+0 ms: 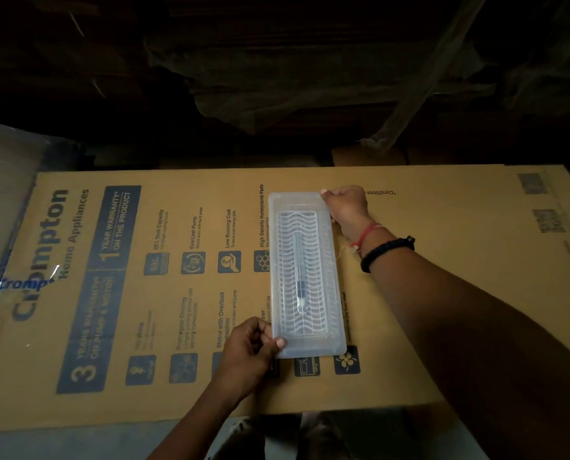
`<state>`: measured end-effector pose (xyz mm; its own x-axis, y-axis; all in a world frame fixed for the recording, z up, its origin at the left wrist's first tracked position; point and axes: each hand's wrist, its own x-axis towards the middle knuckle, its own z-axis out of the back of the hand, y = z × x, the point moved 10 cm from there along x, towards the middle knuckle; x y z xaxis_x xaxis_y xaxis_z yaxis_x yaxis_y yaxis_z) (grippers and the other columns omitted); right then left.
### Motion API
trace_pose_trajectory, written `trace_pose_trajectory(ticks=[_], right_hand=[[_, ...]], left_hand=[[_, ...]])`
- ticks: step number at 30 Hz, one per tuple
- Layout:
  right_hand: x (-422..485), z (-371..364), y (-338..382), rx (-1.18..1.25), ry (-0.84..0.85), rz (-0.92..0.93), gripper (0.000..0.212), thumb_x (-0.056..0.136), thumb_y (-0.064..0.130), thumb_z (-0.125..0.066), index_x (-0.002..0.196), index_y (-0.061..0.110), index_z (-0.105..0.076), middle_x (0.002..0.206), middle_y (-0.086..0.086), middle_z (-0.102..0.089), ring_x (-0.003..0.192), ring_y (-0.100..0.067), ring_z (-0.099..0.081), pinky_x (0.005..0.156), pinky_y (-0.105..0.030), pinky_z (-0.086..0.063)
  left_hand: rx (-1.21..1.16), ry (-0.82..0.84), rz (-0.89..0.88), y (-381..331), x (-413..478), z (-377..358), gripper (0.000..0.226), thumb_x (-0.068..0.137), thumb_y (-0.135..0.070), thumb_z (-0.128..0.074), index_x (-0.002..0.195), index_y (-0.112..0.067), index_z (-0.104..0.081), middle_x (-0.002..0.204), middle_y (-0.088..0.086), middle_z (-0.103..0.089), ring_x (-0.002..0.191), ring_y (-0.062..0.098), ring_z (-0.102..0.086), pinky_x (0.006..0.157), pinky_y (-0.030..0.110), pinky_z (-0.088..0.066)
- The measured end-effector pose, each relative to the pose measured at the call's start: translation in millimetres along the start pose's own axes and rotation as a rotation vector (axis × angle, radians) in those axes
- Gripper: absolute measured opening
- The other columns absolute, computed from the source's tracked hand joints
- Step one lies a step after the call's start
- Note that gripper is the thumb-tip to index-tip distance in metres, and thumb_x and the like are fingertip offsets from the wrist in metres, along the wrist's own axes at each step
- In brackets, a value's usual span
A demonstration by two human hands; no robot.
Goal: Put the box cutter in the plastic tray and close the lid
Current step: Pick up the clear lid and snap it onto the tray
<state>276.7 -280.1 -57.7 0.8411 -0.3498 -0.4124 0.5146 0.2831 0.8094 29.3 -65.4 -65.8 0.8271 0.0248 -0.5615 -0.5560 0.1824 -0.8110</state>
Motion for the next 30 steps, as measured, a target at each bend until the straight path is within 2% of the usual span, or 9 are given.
trace_pose_trajectory(ticks=[4,7,10,14,20,23,25,27,30], right_hand=[[13.7,-7.8,-12.6,-0.014,0.036,-0.062,0.037,0.087,0.023,-0.067,0.058,0.016,-0.044,0.072,-0.006,-0.054,0.077,-0.023,-0.054,0.071,-0.030,-0.043],[15.6,-10.4,-15.7,0.005,0.034,-0.088,0.038,0.087,0.023,-0.066,0.059,0.017,-0.041,0.076,-0.005,-0.053,0.081,-0.022,-0.052,0.074,-0.030,-0.043],[8.9,-5.8,-12.9,0.031,-0.003,-0.058,0.033,0.086,0.023,-0.067,0.060,0.014,-0.050,0.070,-0.002,-0.058,0.076,-0.020,-0.056,0.074,-0.031,-0.048],[-20.2,0.5,-4.5,-0.040,0.060,0.043,0.039,0.090,0.036,-0.060,0.058,0.018,-0.047,0.064,0.000,-0.054,0.065,-0.019,-0.051,0.062,-0.027,-0.040],[-77.8,20.9,-36.0,0.010,0.044,0.031,0.011,0.087,0.026,-0.065,0.086,0.016,-0.065,0.080,0.006,-0.067,0.076,-0.011,-0.064,0.057,-0.019,-0.042],[-93.0,23.0,-53.9,0.001,0.029,0.022,0.012,0.085,0.021,-0.068,0.095,0.016,-0.064,0.077,0.009,-0.064,0.070,-0.004,-0.061,0.055,-0.017,-0.042],[-94.8,22.3,-58.6,0.017,0.027,0.033,0.015,0.085,0.018,-0.068,0.098,0.014,-0.063,0.077,0.003,-0.065,0.070,-0.010,-0.064,0.060,-0.022,-0.048],[-93.8,21.7,-59.8,0.027,0.022,0.035,0.015,0.083,0.016,-0.070,0.096,0.014,-0.064,0.075,0.000,-0.067,0.072,-0.016,-0.065,0.065,-0.026,-0.050],[-92.2,20.9,-62.0,0.034,0.009,0.062,0.015,0.082,0.016,-0.071,0.095,0.015,-0.065,0.074,-0.001,-0.066,0.069,-0.015,-0.063,0.063,-0.023,-0.047]], left_hand=[[0.009,-0.001,0.014,0.7,-0.7,-1.4,0.016,0.085,-0.005,-0.068,0.077,-0.004,-0.055,0.070,0.011,-0.059,0.068,0.027,-0.059,0.069,0.051,-0.053],[0.010,0.021,0.042,1.9,0.8,-3.0,0.016,0.086,-0.005,-0.067,0.078,-0.003,-0.053,0.072,0.013,-0.058,0.069,0.029,-0.059,0.069,0.050,-0.053],[0.019,0.060,0.083,2.2,3.1,-3.4,0.017,0.086,-0.006,-0.067,0.079,-0.004,-0.052,0.075,0.016,-0.060,0.068,0.028,-0.059,0.066,0.043,-0.052],[0.076,0.116,0.145,0.8,5.7,0.1,0.019,0.081,-0.007,-0.073,0.083,-0.002,-0.055,0.077,0.014,-0.067,0.065,0.023,-0.065,0.061,0.035,-0.055],[0.105,-0.059,0.093,-27.0,24.9,20.4,0.026,0.085,-0.030,-0.069,0.106,-0.016,-0.061,0.100,0.010,-0.070,0.092,0.028,-0.069,0.083,0.052,-0.058],[0.287,-0.160,-0.179,-82.6,52.8,27.2,0.072,0.086,-0.050,-0.060,0.148,-0.023,-0.034,0.142,0.004,-0.052,0.126,0.024,-0.053,0.103,0.044,-0.047],[0.529,-0.120,-0.353,-115.8,75.2,16.6,0.097,0.081,-0.063,-0.057,0.156,-0.021,-0.012,0.163,0.006,-0.023,0.146,0.025,-0.028,0.113,0.045,-0.031],[0.750,-0.028,-0.372,-126.1,98.9,4.9,0.118,0.071,-0.065,-0.069,0.156,-0.022,0.000,0.167,0.003,-0.002,0.152,0.026,-0.011,0.118,0.050,-0.023],[0.934,0.073,-0.327,-122.7,119.6,-1.7,0.139,0.057,-0.063,-0.081,0.156,-0.023,0.008,0.167,-0.004,0.007,0.153,0.024,-0.005,0.117,0.051,-0.025]])
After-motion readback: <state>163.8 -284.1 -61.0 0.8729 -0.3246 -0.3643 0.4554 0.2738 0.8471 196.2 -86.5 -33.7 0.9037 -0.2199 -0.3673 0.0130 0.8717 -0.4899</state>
